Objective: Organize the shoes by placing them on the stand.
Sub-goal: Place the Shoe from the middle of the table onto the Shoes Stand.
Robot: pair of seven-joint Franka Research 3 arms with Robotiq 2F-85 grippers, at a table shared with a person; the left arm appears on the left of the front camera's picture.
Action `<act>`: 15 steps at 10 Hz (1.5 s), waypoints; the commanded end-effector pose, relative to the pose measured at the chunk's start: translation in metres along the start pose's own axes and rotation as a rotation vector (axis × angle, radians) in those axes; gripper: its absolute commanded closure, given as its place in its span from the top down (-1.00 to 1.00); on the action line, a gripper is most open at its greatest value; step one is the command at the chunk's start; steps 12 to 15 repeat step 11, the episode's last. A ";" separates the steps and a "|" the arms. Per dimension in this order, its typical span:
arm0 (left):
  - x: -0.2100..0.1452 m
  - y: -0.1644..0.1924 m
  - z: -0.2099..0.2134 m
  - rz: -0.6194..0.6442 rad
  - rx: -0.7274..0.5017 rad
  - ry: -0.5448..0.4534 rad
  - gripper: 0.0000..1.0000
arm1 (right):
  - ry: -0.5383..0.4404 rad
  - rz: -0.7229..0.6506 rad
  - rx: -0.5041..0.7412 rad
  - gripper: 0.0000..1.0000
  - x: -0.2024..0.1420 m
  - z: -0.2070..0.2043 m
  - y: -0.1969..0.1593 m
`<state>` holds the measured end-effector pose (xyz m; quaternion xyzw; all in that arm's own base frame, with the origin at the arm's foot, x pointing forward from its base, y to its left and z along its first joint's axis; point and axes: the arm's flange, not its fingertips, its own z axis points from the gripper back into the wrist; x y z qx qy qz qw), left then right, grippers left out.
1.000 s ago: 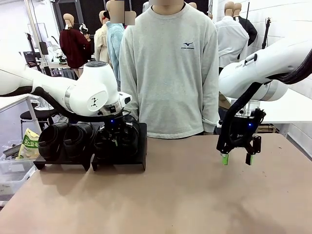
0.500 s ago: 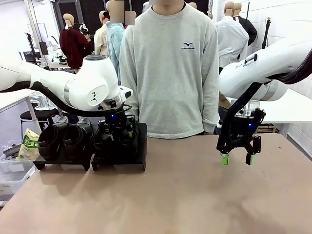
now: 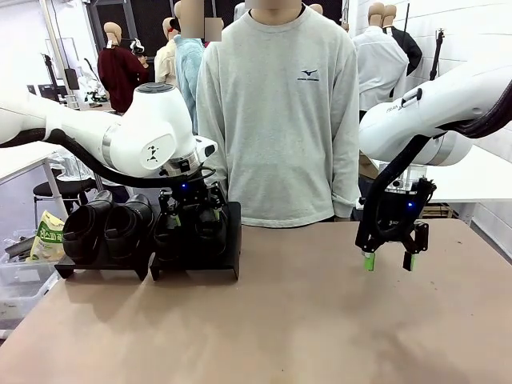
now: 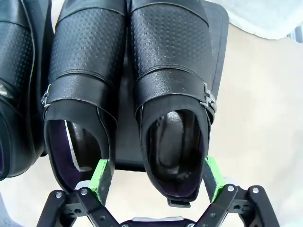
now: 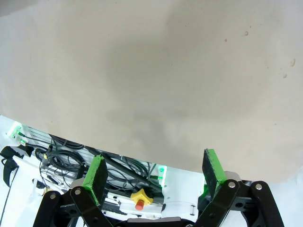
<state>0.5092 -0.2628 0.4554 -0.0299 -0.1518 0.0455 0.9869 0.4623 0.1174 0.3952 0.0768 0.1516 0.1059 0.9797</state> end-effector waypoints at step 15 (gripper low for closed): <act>0.000 0.000 0.000 -0.001 -0.002 -0.003 1.00 | 0.001 0.006 -0.018 1.00 -0.001 0.000 -0.001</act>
